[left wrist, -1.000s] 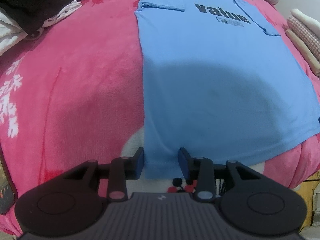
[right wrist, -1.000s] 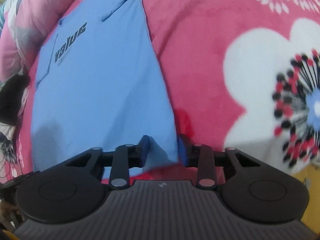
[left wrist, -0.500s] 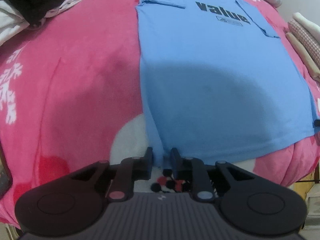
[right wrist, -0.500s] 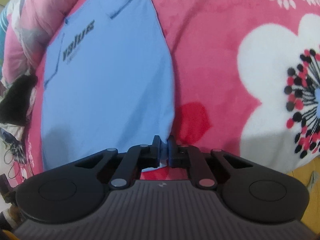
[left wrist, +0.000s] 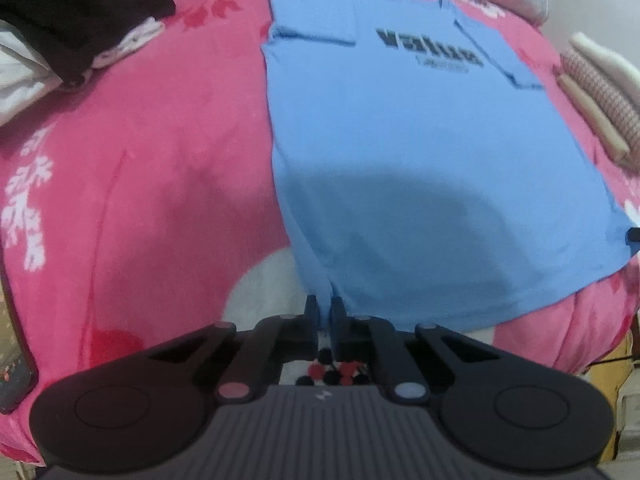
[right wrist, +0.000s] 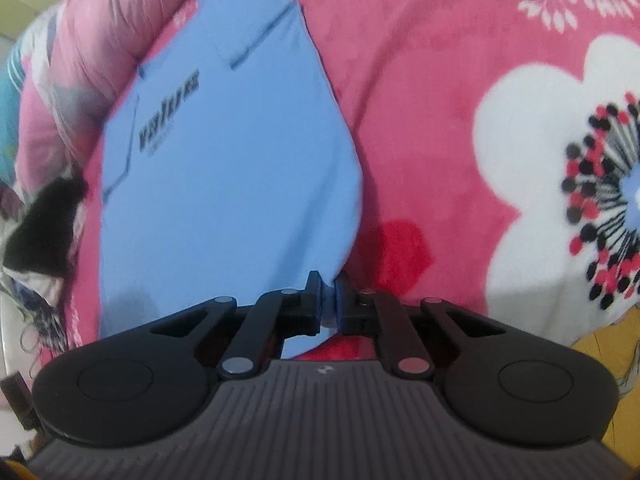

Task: Fold clothes
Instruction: 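Lift the hem with both grippers and fold it toward the collar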

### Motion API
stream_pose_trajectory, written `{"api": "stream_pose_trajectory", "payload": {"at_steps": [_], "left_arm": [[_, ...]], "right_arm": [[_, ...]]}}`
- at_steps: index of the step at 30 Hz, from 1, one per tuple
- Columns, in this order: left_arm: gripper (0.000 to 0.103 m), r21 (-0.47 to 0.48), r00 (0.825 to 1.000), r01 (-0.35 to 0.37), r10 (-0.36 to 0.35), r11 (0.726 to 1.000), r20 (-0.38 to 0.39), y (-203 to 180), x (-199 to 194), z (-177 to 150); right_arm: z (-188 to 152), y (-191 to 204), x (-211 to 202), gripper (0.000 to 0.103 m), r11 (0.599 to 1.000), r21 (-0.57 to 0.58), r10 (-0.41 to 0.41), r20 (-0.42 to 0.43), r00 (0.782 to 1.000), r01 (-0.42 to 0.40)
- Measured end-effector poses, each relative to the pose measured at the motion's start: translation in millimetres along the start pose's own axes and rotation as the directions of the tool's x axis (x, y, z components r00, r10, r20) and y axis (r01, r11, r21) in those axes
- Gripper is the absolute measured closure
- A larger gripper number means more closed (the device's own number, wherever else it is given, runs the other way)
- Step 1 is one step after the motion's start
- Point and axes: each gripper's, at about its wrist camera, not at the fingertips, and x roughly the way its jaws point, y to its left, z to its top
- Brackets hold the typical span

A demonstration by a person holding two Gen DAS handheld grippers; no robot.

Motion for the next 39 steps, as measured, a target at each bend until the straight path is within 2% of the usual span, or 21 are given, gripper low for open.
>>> {"api": "stream_pose_trajectory", "payload": {"at_steps": [5,11,22,25,33,39], "left_arm": [[0.098,-0.05,0.997,0.044,-0.041,0.998,0.061,5,-23,15],[0.098,-0.1,0.985,0.092,-0.076,0.991,0.155,10,-45,41],[0.098,-0.1,0.946,0.148,-0.111,0.984,0.303,28,-76,97],[0.098,-0.092,0.936,0.164,-0.125,0.982,0.329,32,-75,109],[0.098,-0.093,0.907,0.224,-0.172,0.97,0.383,46,-61,140],[0.098,-0.064,0.876,0.246,-0.194,0.967,0.441,56,-47,174]], "right_arm": [[12,9,-19,0.098,0.999,0.019,0.031,0.065,0.997,-0.032],[32,24,-39,0.098,0.996,0.02,0.087,0.149,0.985,-0.09],[86,66,-63,0.098,0.988,-0.028,0.152,0.263,0.953,-0.15],[101,78,-67,0.098,0.988,-0.057,0.156,0.285,0.946,-0.146],[127,99,-67,0.098,0.989,-0.047,0.146,0.347,0.926,-0.139],[143,115,-62,0.098,0.99,-0.015,0.131,0.413,0.901,-0.137]]}}
